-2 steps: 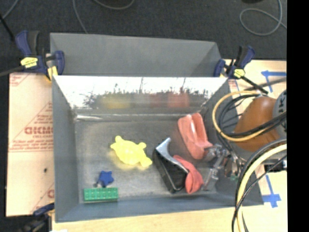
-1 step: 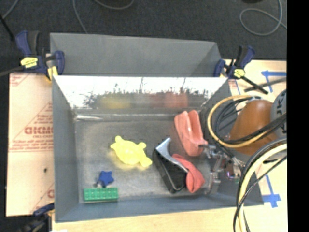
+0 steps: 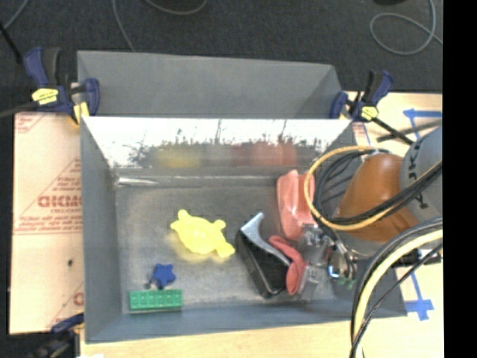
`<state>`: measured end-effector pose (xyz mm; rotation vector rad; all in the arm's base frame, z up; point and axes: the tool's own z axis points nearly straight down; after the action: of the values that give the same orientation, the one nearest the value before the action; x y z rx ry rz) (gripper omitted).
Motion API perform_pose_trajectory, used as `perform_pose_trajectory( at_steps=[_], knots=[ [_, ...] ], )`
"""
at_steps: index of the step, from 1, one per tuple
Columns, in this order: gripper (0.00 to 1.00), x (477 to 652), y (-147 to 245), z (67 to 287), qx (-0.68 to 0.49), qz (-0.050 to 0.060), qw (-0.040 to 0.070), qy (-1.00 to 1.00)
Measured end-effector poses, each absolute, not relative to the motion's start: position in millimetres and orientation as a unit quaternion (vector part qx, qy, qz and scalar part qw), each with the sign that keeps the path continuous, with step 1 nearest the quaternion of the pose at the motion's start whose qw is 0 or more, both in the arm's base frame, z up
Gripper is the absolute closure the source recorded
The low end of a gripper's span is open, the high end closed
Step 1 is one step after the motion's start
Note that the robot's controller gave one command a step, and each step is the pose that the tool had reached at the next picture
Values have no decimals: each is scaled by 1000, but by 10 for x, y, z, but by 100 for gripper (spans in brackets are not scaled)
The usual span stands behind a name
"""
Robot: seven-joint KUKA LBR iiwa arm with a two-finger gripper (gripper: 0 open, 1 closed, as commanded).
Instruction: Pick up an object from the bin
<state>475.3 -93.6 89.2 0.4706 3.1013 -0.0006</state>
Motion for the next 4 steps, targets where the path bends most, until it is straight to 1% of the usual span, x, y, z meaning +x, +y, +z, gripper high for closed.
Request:
perform_pose_trajectory(
  at_steps=[1,2,3,4],
  knots=[
    [100,4716,-705,706,170,-2,1,986],
    [100,4717,-705,706,169,-2,1,986],
    [100,4702,-702,756,169,-2,-2,986],
    [100,4726,-715,1374,167,0,1,986]
  ],
)
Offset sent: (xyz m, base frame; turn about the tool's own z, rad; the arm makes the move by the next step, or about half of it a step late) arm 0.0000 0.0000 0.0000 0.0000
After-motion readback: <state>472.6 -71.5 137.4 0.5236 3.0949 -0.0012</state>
